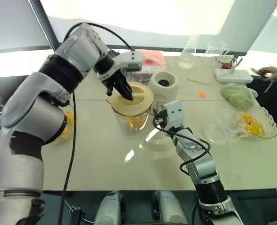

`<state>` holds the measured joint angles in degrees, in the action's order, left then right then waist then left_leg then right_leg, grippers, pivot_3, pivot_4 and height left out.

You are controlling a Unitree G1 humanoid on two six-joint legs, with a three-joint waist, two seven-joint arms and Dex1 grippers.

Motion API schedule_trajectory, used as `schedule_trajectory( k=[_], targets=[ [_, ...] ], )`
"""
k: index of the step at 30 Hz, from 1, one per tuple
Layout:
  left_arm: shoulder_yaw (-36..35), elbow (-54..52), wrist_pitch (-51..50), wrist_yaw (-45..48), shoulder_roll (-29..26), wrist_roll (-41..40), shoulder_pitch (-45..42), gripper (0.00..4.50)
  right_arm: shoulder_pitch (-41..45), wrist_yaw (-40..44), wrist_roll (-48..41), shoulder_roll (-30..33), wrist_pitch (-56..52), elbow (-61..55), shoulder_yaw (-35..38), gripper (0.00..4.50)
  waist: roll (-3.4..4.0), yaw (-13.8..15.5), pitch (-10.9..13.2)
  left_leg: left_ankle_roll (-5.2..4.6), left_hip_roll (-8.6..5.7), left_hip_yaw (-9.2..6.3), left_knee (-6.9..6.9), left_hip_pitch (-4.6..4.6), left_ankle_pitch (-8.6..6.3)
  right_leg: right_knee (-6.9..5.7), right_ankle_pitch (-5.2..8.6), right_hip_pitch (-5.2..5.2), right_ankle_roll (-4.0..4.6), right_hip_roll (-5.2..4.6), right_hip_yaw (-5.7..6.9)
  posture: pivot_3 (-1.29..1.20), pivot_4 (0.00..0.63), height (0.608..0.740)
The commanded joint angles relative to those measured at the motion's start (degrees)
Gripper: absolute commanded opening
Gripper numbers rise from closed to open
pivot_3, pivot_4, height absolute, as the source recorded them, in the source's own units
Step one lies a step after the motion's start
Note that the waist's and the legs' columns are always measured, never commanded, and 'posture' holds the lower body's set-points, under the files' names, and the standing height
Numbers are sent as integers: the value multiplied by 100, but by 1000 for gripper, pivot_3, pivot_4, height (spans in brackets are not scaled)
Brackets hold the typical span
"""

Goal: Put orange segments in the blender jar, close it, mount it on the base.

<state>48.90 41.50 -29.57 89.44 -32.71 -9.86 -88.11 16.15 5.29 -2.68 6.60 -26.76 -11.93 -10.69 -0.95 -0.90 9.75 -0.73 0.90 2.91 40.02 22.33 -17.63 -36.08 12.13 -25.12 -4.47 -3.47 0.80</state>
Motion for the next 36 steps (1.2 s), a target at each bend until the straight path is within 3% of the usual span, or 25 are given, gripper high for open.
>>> schedule_trajectory(
  k=[1,5,12,17,28,36],
  targets=[
    [53,-10,269,134,181,615,473,217,105,95,68,-72,120,-137,-76,1220,1,0,-4,0,0,0,0,0,0,-2,0,0,1,1,0,0,150,740],
    [-145,78,602,249,320,1123,511,217,87,131,74,-95,134,-132,-51,1220,3,-2,-9,0,0,-2,0,-27,0,-3,1,25,4,3,-1,0,150,740],
    [-71,179,157,306,528,1403,351,217,73,69,130,-189,141,-88,-46,1220,3,-5,-9,0,3,0,-1,-73,0,0,13,66,-11,2,-17,0,150,740],
    [260,-160,-903,306,595,1381,334,217,77,-17,190,-305,165,-35,-17,1220,3,-13,-9,0,3,1,-5,-73,-1,2,13,65,-11,3,-21,0,150,740],
    [-94,-1392,-2418,-77,395,2008,1169,217,73,-4,245,-354,231,-15,60,1220,29,-13,-64,-1,4,4,-25,-88,-2,4,16,67,-13,1,-30,0,150,740],
    [-438,-1223,-2089,-310,424,2081,1346,217,98,23,286,-411,256,29,34,1220,65,-10,-114,-1,0,2,-25,-95,-2,8,20,75,-17,-3,-33,0,150,740]
  ],
)
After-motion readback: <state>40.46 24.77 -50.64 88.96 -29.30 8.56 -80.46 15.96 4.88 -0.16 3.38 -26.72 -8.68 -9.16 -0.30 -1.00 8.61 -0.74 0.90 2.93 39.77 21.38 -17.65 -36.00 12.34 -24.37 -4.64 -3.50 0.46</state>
